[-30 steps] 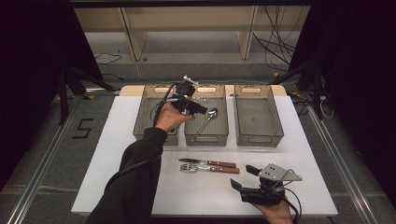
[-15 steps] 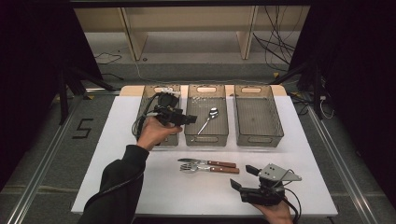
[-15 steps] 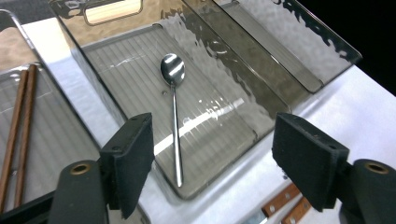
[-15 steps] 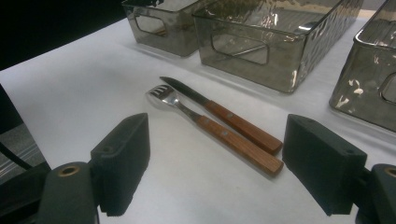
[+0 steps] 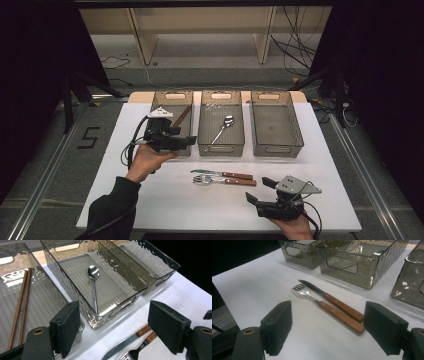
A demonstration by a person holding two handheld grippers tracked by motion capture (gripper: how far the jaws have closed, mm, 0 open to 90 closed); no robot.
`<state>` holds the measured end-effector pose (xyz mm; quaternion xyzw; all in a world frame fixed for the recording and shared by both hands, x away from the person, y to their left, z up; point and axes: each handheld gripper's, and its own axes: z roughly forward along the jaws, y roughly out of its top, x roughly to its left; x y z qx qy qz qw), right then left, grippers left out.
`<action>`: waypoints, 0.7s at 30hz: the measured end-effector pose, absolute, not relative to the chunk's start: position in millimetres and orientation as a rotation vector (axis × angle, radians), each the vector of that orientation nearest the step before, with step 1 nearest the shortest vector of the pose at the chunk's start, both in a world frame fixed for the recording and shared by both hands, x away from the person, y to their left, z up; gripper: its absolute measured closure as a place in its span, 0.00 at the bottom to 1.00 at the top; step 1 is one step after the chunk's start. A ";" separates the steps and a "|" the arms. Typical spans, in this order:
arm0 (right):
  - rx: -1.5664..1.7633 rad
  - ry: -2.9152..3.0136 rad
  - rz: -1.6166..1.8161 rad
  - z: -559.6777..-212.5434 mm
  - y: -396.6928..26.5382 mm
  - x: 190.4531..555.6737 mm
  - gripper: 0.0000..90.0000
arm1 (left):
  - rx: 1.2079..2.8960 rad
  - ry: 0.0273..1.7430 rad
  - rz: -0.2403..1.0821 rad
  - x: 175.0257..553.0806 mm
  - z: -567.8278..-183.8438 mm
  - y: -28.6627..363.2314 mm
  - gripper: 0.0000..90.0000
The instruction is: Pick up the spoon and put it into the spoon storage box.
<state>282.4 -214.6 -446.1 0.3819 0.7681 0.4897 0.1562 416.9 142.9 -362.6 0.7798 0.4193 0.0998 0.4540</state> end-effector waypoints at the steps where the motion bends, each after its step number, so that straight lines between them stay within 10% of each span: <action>1: 1.093 2.200 1.401 -446.3 -214.5 282.4 0.27 | 1.928 1.032 0.253 413.7 -364.6 146.1 0.28; 21: 1.088 2.216 1.401 -448.1 -214.3 283.3 0.27 | 1.886 0.994 0.272 371.0 -392.7 176.4 0.25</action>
